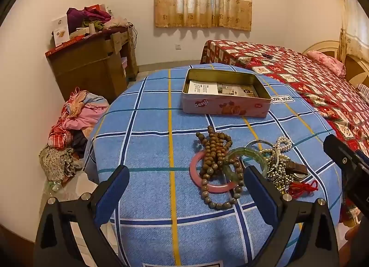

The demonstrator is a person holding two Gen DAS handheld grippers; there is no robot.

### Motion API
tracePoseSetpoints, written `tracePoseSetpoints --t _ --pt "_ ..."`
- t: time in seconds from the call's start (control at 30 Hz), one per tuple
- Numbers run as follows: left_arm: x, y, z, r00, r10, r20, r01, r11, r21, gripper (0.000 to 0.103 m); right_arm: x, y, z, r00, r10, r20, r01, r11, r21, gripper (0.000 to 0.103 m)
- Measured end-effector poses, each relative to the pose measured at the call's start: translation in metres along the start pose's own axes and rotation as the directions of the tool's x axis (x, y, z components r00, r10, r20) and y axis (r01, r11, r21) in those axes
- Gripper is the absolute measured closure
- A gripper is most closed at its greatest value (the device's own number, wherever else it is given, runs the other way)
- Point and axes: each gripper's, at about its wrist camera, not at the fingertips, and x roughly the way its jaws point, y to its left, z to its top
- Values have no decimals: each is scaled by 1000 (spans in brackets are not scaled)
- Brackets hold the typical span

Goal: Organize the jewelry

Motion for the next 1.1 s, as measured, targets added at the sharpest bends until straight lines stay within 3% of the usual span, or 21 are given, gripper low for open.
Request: tracePoseSetpoints --t 0.93,1.03,1.1 --pt "-10 4 6 999 2 37 -1 999 -33 4 -2 2 1 1000 2 23 -2 1000 -5 0" --pt "-12 3 7 999 3 45 -2 1000 -31 4 -2 1 2 999 1 41 -1 1000 -9 0" --pt "-12 2 7 999 2 45 -1 1000 -26 4 -4 2 2 995 6 96 -4 1000 -19 0"
